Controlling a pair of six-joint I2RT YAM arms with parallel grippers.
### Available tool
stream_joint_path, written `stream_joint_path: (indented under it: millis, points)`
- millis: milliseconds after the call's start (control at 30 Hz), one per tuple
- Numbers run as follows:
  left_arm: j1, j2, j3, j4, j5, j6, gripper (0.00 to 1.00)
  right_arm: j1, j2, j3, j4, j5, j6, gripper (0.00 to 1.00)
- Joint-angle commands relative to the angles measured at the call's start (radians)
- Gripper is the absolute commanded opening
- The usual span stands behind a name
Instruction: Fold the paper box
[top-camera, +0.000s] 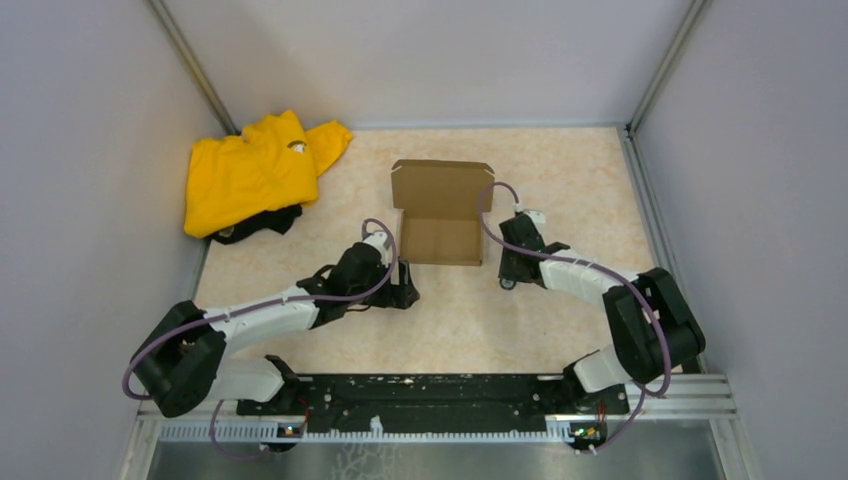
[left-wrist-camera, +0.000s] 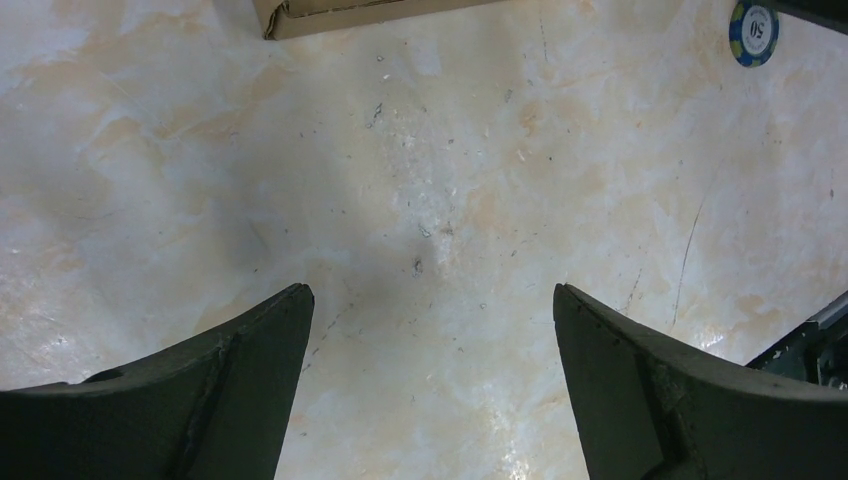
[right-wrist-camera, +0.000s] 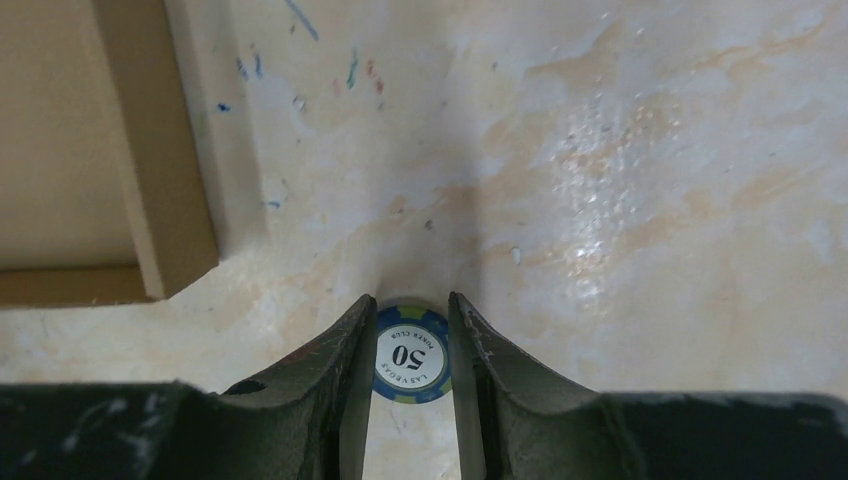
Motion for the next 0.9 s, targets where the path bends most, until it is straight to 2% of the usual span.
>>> stream_joint_path:
  millis: [0, 367, 433, 667, 867]
  points:
    - [-0.011, 0.001, 0.0, 0.03, 0.004, -0.006, 0.95, 0.065, -0.04, -0.052, 0.036, -0.022, 0.073, 0.32]
    - [-0.013, -0.006, -0.008, 0.029, -0.003, -0.01, 0.95, 0.253, -0.032, -0.021, 0.066, -0.027, 0.126, 0.32]
    - [-0.013, -0.009, -0.007, 0.026, -0.002, -0.008, 0.95, 0.264, -0.036, 0.007, 0.038, 0.012, 0.109, 0.32]
    - [-0.012, -0.032, -0.015, 0.016, -0.01, 0.0, 0.96, 0.261, -0.268, 0.017, -0.054, 0.159, 0.002, 0.4]
    - [-0.012, -0.023, -0.008, 0.026, 0.005, 0.001, 0.96, 0.239, -0.385, -0.054, -0.154, 0.184, 0.072, 0.39]
